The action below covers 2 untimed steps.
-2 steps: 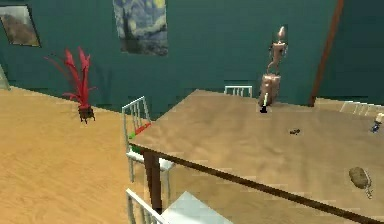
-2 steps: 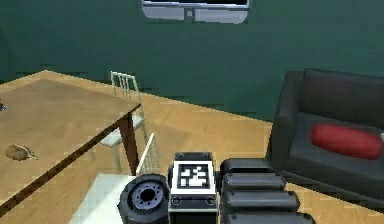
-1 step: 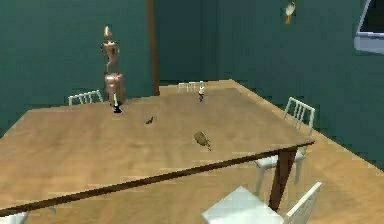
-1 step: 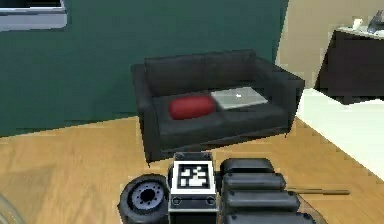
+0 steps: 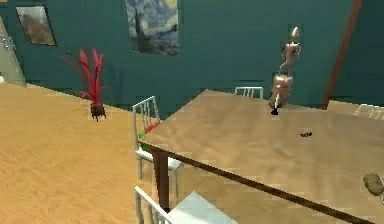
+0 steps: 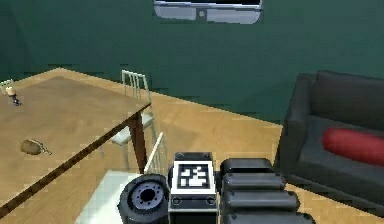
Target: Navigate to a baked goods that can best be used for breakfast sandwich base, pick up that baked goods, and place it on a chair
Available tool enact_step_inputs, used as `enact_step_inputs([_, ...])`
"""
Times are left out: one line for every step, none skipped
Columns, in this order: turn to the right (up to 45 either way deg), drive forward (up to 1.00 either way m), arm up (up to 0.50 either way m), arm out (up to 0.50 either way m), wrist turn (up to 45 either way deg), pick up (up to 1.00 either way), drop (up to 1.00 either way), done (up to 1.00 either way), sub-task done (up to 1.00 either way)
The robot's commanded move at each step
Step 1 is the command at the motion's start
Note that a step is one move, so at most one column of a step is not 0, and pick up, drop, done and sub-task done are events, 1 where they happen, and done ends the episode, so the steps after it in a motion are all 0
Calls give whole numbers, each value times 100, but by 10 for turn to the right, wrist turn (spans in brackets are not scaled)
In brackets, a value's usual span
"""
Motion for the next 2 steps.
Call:
enact_step_inputs([-360, 0, 0, 0, 0, 0, 0, 0, 0])
enact_step_inputs([0, 0, 0, 48, 0, 0, 0, 0, 0])
